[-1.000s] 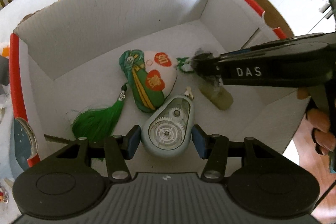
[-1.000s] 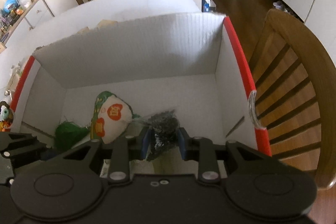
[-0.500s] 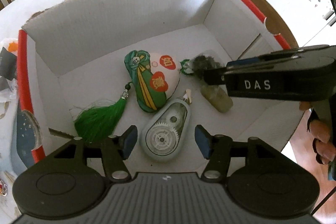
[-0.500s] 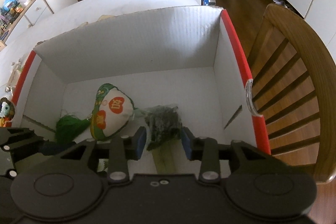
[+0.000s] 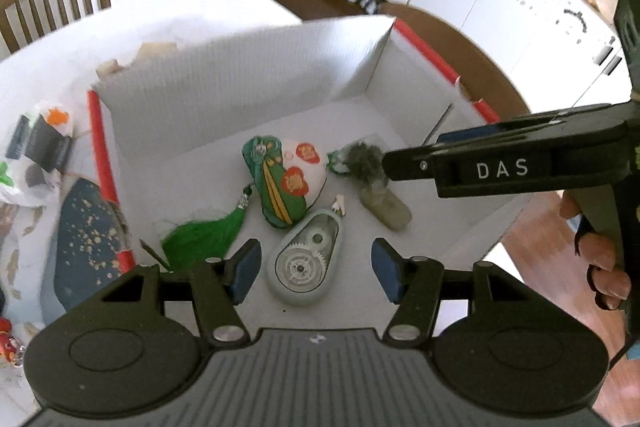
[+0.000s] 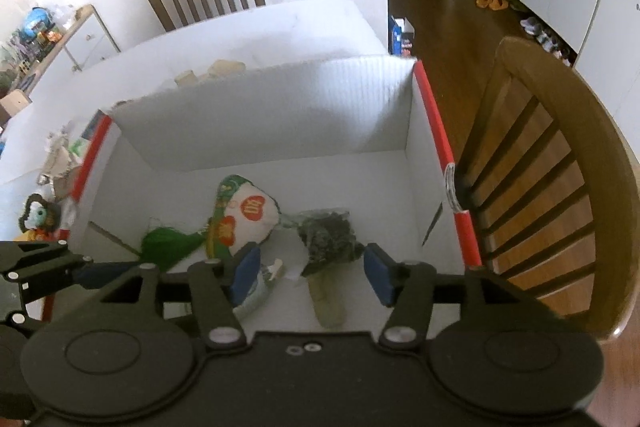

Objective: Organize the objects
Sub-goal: 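Open both tools to release the dispenser and mesh bag in the box, then move both tools back over the remaining items on the table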

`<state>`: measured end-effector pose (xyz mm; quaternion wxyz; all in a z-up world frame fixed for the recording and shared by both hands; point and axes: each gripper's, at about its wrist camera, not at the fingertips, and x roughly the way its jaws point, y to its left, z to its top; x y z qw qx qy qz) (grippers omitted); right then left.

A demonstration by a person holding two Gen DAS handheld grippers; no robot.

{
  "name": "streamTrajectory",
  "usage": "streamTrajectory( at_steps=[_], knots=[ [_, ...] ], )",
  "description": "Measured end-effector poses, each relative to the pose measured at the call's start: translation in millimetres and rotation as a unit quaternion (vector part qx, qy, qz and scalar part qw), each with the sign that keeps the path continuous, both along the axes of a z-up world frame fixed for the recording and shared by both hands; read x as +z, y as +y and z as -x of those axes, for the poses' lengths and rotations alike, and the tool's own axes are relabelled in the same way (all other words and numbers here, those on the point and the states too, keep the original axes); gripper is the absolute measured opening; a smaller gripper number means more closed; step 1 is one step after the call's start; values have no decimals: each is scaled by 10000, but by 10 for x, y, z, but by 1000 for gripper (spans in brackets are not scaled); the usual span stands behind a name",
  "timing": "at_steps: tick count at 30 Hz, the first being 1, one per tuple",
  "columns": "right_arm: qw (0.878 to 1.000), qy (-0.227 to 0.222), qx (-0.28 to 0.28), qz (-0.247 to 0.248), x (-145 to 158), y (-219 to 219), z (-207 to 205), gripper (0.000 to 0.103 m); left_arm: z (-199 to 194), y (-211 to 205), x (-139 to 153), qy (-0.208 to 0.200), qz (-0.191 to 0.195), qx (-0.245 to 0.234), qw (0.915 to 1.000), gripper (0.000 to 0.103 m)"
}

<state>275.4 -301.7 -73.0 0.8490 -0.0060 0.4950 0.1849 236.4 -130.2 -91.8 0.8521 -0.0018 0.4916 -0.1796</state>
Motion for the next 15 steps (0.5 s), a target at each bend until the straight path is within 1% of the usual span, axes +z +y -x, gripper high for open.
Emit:
streamTrajectory(
  at_steps=[3, 8, 11, 13, 14, 15],
  knots=[
    [9999, -61, 4, -85, 80, -3, 57, 61, 70, 84, 108, -156, 56, 72, 9998, 60],
    [9998, -147, 18, -146, 203, 43, 190, 62, 163, 279, 215, -348, 137, 273, 9989, 60],
    [9995, -232, 30, -214, 286, 84, 272, 63, 254, 404, 317, -557, 87, 359, 9978, 60],
    [9992, -311, 53, -249, 341, 127, 333, 67, 325, 495, 376, -663, 86, 393, 9970, 60],
    [9990, -347, 66, -263, 361, 159, 358, 68, 358, 548, 404, -708, 82, 423, 9966, 63],
    [9989, -374, 79, -271, 378, 197, 382, 69, 379, 592, 420, -742, 77, 450, 9962, 69]
  ],
)
